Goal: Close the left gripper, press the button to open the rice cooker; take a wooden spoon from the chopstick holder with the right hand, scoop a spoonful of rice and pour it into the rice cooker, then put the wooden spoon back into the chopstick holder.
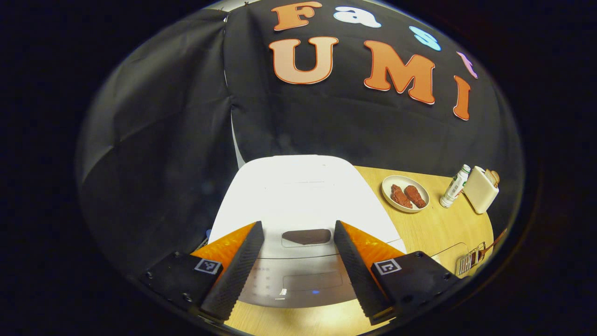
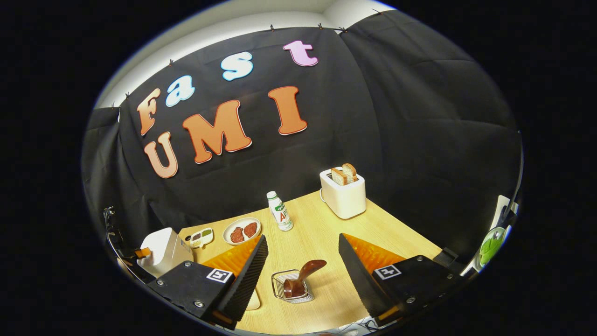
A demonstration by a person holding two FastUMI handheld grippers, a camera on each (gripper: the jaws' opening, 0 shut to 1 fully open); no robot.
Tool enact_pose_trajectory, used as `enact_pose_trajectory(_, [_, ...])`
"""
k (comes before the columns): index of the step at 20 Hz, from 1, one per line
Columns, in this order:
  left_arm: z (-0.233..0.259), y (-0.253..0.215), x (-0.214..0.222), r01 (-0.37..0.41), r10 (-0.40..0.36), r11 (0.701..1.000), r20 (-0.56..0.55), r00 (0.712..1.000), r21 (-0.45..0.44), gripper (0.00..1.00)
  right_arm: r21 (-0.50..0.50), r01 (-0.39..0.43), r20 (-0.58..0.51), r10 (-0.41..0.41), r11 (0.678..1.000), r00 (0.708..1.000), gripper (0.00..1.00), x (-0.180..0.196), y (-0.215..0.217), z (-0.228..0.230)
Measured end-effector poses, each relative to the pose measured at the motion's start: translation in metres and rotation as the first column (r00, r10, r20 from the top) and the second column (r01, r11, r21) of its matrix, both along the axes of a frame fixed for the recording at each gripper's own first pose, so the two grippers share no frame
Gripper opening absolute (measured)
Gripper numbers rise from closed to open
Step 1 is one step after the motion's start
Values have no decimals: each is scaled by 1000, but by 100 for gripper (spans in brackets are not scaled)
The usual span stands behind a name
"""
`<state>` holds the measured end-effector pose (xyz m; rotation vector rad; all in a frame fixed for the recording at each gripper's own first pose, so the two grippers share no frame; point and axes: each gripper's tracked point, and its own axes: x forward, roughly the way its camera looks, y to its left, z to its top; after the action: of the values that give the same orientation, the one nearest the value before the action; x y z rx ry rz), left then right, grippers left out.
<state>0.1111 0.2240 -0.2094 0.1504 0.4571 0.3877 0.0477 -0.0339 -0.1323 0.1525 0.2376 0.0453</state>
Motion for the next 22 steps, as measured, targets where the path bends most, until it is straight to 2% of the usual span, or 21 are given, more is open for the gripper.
enact_pose_trajectory(6, [4,-5,-9,-4,3,1000,-18,1000,-8,100,-10,-23,-3,23,1000,1000,95,-1,14,-4])
enact_pose_trajectory(8, [23,-8,-14,0,0,1000,13,1000,-4,100,-19,-29,3,29,999,1000,95,-1,19,1])
enact_pose_trajectory(11, [81,-29,-22,45,-45,999,109,993,3,100,-59,-22,37,24,998,999,95,0,21,21])
enact_pose_trajectory(17, [233,-78,-63,135,-159,986,296,942,99,99,-228,-2,144,35,974,989,95,-10,27,93])
enact_pose_trajectory(19, [259,-93,-78,151,-189,978,312,931,141,100,-281,6,191,49,960,980,95,-16,32,122])
enact_pose_trajectory(22, [297,-113,-98,168,-231,966,358,904,198,100,-289,-14,238,86,957,967,95,-28,47,156])
